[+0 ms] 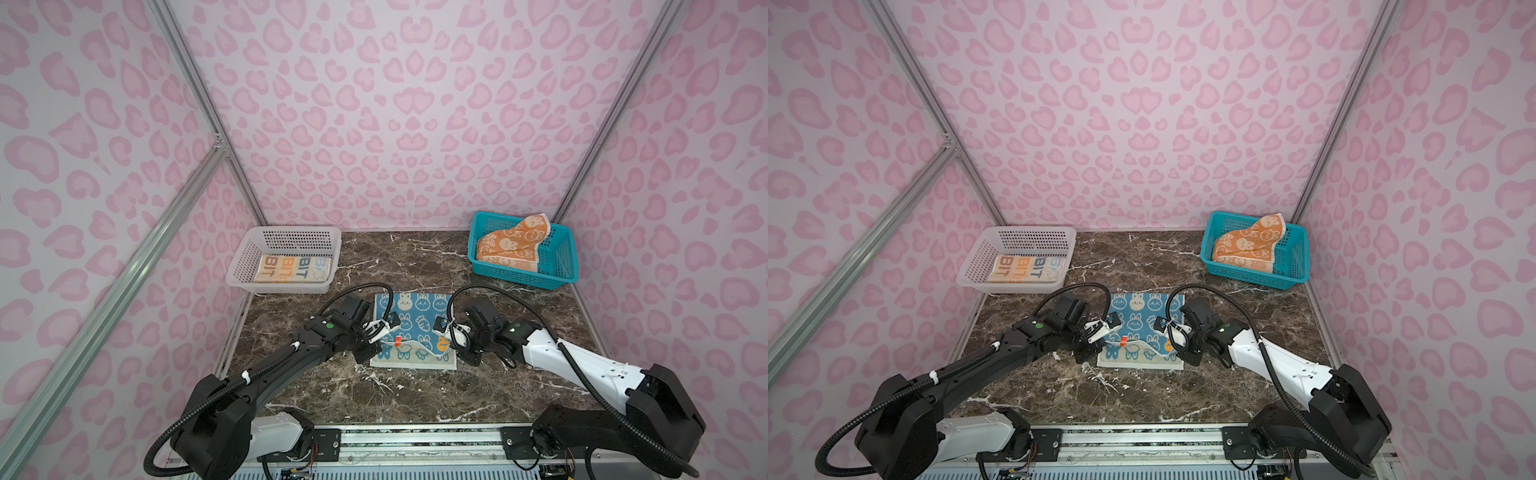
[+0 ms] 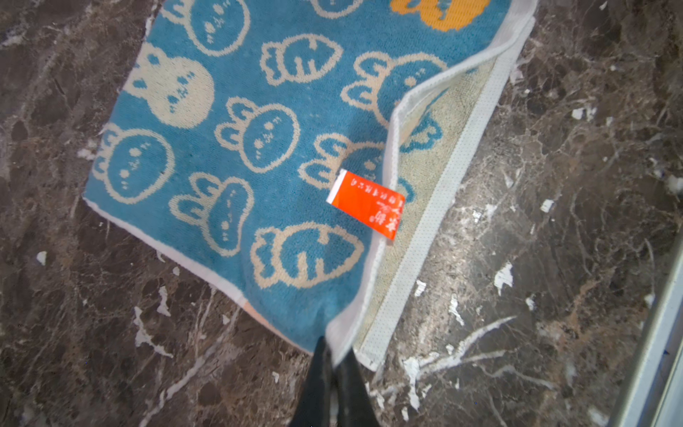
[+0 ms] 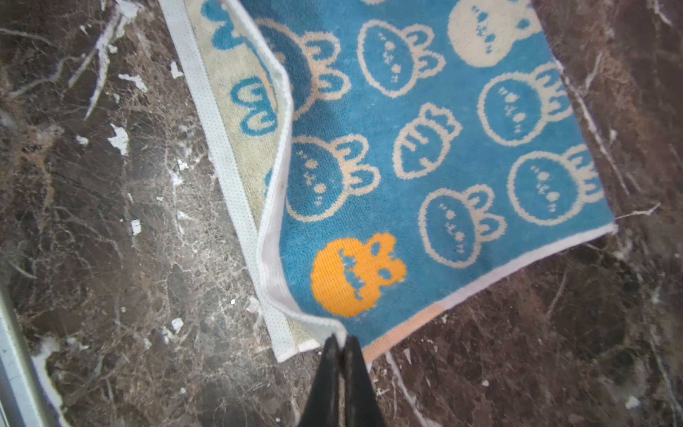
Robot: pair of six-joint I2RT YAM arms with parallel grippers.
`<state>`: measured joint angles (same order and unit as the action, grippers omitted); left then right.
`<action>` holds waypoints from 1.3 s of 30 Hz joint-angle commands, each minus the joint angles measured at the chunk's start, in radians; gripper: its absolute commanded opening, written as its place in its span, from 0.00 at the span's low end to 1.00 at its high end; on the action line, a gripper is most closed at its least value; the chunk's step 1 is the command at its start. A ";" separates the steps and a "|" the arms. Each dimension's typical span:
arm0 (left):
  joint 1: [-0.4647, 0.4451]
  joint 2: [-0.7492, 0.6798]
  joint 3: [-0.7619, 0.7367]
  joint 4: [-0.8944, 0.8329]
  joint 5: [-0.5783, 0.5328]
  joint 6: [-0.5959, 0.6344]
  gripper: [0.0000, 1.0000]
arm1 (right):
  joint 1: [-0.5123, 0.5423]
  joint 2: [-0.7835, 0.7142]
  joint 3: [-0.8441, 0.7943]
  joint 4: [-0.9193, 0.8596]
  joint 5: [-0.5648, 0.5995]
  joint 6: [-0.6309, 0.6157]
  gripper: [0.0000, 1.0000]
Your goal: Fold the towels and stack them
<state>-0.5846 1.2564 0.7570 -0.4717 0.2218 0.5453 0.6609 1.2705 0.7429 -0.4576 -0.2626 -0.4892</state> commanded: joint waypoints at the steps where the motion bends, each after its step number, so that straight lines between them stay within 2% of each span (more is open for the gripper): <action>1: -0.001 0.007 -0.027 0.011 0.017 0.015 0.03 | 0.007 -0.001 -0.024 -0.024 -0.007 -0.008 0.00; 8: -0.004 0.103 -0.057 -0.004 0.003 0.015 0.04 | 0.033 0.047 -0.058 -0.009 -0.018 0.004 0.00; 17: -0.011 0.143 -0.053 -0.020 -0.024 0.018 0.07 | 0.067 0.100 -0.079 -0.030 -0.012 -0.027 0.00; 18: -0.011 0.149 -0.052 -0.025 -0.027 0.018 0.08 | 0.070 0.104 -0.077 -0.038 -0.010 -0.033 0.01; 20: -0.012 0.166 -0.047 -0.039 -0.038 0.014 0.12 | 0.072 0.108 -0.070 -0.063 -0.009 -0.044 0.12; 24: -0.015 0.182 -0.038 -0.051 -0.058 0.010 0.18 | 0.072 0.086 -0.062 -0.101 -0.004 -0.065 0.24; 25: -0.015 0.180 -0.037 -0.052 -0.060 0.009 0.19 | 0.071 0.072 -0.063 -0.104 -0.002 -0.068 0.26; 27: -0.015 0.171 -0.038 -0.045 -0.070 0.004 0.30 | 0.071 0.043 -0.067 -0.101 0.004 -0.069 0.29; 28: -0.015 0.163 -0.041 -0.039 -0.076 0.001 0.38 | 0.069 0.026 -0.069 -0.097 0.004 -0.067 0.30; 29: -0.015 0.153 -0.042 -0.033 -0.081 -0.002 0.52 | 0.066 0.009 -0.072 -0.091 0.003 -0.063 0.32; 30: -0.015 0.142 -0.047 -0.028 -0.082 -0.002 0.56 | 0.063 -0.003 -0.072 -0.086 -0.002 -0.060 0.33; 34: -0.015 0.091 -0.060 0.005 -0.092 -0.021 0.58 | 0.052 -0.049 -0.074 -0.051 -0.006 -0.018 0.38; 39: -0.015 0.005 -0.076 0.044 -0.111 -0.044 0.63 | 0.022 -0.075 -0.060 0.019 -0.037 0.111 0.49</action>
<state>-0.6014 1.2964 0.6888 -0.4664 0.1280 0.5217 0.6926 1.2011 0.6777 -0.4965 -0.2722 -0.4679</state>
